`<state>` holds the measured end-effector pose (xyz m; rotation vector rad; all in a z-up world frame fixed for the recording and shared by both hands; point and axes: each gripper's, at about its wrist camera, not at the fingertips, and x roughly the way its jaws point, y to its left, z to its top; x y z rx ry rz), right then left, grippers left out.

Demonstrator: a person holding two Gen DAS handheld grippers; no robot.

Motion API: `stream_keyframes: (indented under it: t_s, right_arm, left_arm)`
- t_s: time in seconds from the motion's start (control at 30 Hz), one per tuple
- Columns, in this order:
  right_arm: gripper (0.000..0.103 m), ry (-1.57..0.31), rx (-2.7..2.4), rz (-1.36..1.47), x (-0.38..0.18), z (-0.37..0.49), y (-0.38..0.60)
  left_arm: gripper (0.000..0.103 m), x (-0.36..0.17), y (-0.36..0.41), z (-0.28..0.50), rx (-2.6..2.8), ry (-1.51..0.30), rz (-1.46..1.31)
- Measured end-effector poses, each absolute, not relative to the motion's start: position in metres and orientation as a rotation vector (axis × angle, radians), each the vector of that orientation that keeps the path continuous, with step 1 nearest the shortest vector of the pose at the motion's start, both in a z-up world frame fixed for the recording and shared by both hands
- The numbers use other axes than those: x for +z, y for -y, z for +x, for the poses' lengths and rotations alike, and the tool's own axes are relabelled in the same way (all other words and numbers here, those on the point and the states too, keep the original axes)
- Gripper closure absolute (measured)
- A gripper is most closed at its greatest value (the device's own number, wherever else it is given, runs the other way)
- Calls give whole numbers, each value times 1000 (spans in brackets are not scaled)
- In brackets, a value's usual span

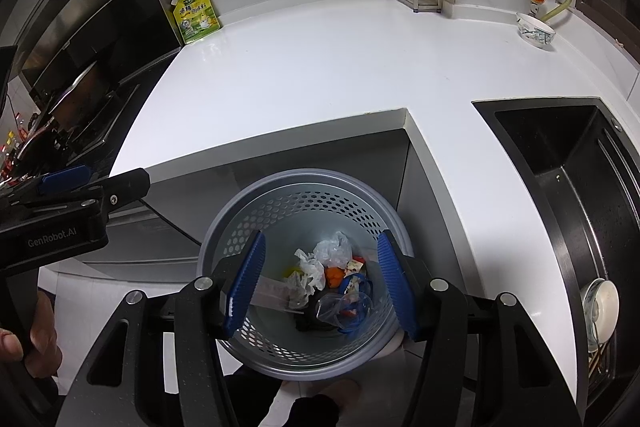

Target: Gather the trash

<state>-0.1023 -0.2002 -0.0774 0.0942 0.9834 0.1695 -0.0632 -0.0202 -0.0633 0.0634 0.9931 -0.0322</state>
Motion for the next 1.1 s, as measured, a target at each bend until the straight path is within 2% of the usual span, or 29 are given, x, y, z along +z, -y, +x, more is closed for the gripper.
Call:
stream_keyframes:
  t_s: [1.1]
  right_arm:
    - [47,-984,170,90,-79,-101,197]
  left_arm:
    - [6,-66,20,-68,-33,-996,75]
